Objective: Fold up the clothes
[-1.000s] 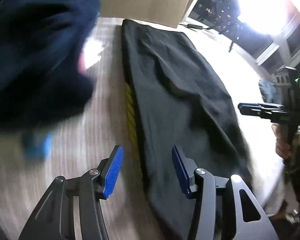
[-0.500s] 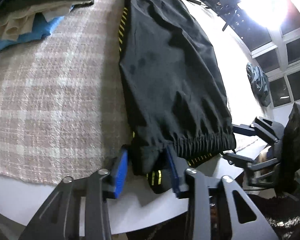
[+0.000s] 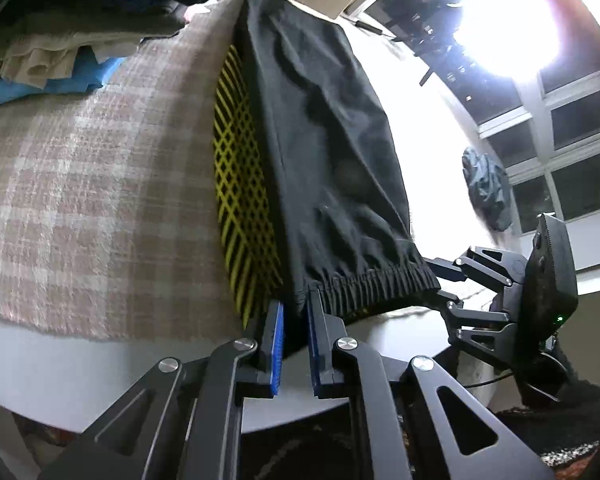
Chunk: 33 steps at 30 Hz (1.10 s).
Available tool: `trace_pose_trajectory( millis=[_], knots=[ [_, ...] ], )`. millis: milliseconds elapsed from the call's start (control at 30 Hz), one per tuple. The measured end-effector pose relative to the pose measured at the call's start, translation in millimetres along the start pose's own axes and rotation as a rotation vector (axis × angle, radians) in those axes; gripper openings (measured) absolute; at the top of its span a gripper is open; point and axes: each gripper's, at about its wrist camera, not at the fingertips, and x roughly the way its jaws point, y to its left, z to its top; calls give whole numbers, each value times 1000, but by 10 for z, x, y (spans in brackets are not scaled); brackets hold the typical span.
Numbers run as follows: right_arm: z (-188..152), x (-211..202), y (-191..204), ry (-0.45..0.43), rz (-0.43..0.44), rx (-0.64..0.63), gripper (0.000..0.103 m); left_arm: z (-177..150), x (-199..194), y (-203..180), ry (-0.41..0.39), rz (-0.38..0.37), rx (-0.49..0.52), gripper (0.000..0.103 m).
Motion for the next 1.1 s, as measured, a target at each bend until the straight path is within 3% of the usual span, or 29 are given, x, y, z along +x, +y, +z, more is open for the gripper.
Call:
trace_pose_trajectory(
  millis=[133, 333, 467, 533, 600, 733, 867, 1100],
  knots=[
    [-86, -19, 2, 17, -18, -8, 21, -126, 77, 109, 13, -19, -38, 9],
    [-56, 229, 45, 92, -49, -60, 23, -233, 239, 85, 61, 57, 18, 14],
    [19, 65, -145, 61, 60, 19, 32, -141, 63, 64, 45, 87, 44, 21],
    [63, -50, -308, 23, 114, 84, 47, 25, -70, 32, -8, 117, 61, 36],
    [114, -169, -601, -44, 134, 193, 51, 272, -139, 15, -56, 153, 90, 41],
    [197, -161, -1304, -149, 81, 432, 51, 881, 20, 12, -111, 215, 158, 43],
    [271, 104, -1965, -175, 52, 610, 51, 1368, 356, 16, -116, 275, 183, 43],
    [285, 417, -2419, -167, 97, 733, 51, 1751, 646, 137, -110, 290, 133, 44]
  ],
)
